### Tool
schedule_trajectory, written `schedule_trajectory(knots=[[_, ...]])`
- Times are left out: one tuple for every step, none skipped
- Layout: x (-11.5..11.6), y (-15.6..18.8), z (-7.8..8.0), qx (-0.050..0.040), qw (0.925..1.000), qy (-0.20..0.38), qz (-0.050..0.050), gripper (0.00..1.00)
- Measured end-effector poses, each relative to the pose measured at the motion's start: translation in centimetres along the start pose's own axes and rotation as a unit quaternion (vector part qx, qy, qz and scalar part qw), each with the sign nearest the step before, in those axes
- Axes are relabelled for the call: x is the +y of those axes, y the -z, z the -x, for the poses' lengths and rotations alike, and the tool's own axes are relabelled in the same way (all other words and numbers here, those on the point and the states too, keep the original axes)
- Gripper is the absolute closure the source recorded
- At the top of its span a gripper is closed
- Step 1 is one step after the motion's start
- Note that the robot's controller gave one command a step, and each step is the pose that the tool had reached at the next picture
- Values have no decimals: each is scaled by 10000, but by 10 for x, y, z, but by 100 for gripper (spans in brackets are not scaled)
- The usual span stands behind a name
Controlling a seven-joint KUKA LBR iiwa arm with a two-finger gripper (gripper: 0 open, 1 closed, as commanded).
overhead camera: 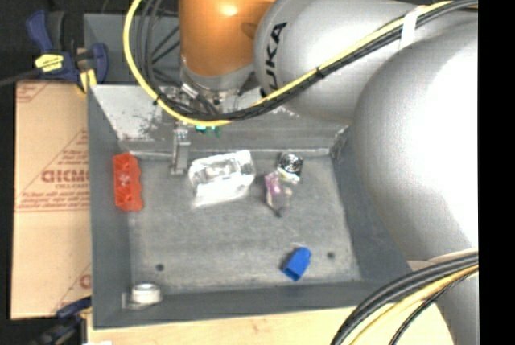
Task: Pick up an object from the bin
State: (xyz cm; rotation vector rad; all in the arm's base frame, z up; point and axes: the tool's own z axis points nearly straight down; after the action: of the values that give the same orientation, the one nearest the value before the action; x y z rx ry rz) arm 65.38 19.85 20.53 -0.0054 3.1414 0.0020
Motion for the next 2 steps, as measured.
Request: schedule_trajectory(knots=[[-112, -138, 0, 8, 9921, 1258, -21, 0], [-129, -103, -12, -16, 9979, 640, -2, 0]])
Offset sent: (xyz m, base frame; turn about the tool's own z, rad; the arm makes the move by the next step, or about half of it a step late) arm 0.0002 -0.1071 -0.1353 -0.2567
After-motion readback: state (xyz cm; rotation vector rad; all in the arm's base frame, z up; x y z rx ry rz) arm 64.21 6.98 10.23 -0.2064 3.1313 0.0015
